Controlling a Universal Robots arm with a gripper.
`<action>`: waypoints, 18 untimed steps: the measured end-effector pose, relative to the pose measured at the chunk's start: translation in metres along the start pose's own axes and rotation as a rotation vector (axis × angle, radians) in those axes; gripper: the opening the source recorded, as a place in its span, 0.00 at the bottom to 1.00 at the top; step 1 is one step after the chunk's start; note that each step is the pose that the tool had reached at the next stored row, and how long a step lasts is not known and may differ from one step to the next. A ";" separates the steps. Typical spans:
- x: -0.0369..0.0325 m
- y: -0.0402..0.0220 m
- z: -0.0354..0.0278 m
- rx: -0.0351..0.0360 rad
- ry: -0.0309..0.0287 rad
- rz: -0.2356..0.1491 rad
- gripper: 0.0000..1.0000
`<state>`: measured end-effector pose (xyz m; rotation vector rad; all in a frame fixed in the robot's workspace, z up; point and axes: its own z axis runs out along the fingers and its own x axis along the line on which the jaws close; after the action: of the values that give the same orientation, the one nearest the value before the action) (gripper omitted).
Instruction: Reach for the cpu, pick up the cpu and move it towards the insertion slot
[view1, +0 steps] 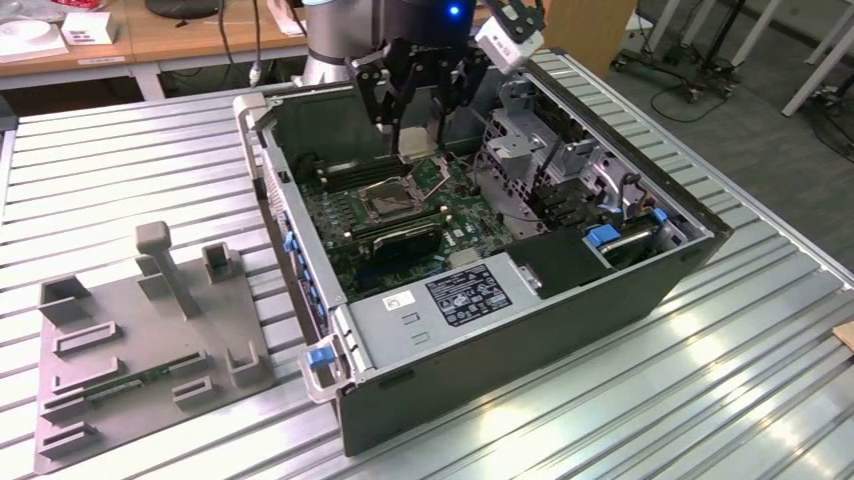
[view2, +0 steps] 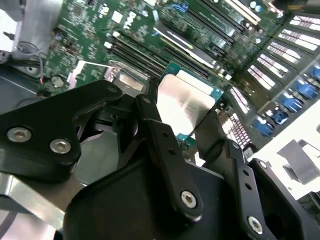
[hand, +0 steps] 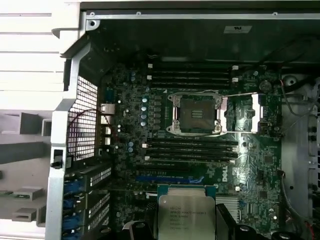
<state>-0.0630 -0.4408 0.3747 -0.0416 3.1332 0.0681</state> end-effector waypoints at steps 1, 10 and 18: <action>-0.0030 -0.0001 0.0002 0.0000 0.0000 0.000 0.54; -0.0104 -0.0003 0.0004 0.0001 0.0000 0.000 0.54; -0.0108 0.0152 0.0024 0.0002 -0.0002 0.000 0.54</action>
<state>-0.0526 -0.4253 0.3731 -0.0418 3.1330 0.0679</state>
